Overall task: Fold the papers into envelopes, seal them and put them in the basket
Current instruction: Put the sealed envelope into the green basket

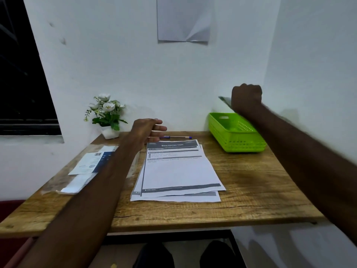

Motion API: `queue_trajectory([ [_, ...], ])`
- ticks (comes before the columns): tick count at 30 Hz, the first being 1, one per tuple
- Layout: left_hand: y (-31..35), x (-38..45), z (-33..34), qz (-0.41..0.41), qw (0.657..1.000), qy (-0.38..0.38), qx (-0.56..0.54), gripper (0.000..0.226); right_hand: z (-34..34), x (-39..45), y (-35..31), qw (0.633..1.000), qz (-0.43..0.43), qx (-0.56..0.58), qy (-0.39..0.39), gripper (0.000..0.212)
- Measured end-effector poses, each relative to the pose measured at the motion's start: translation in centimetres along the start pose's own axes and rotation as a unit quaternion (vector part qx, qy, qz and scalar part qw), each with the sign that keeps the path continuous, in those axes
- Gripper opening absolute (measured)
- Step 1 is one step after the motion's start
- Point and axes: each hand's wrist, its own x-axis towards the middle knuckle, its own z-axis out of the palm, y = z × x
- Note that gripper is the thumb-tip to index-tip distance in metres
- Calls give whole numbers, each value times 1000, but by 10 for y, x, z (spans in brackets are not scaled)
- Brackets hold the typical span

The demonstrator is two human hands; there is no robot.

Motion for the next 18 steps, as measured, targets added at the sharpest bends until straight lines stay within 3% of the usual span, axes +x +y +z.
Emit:
queue_trajectory([
  [4, 1, -2, 2, -6, 1000, 8, 6, 25, -1, -12, -18, 987, -30, -81, -135, 31],
  [9, 2, -5, 3, -5, 1000, 10, 11, 25, 10, -21, -34, 974, -53, -124, -183, 33],
  [14, 2, -5, 2, -1, 1000, 12, 7, 25, 29, -9, -26, 992, -8, 30, -119, 32],
  [18, 2, -5, 1, -1, 1000, 14, 11, 24, 38, 1, -21, 981, 74, 180, 26, 24],
])
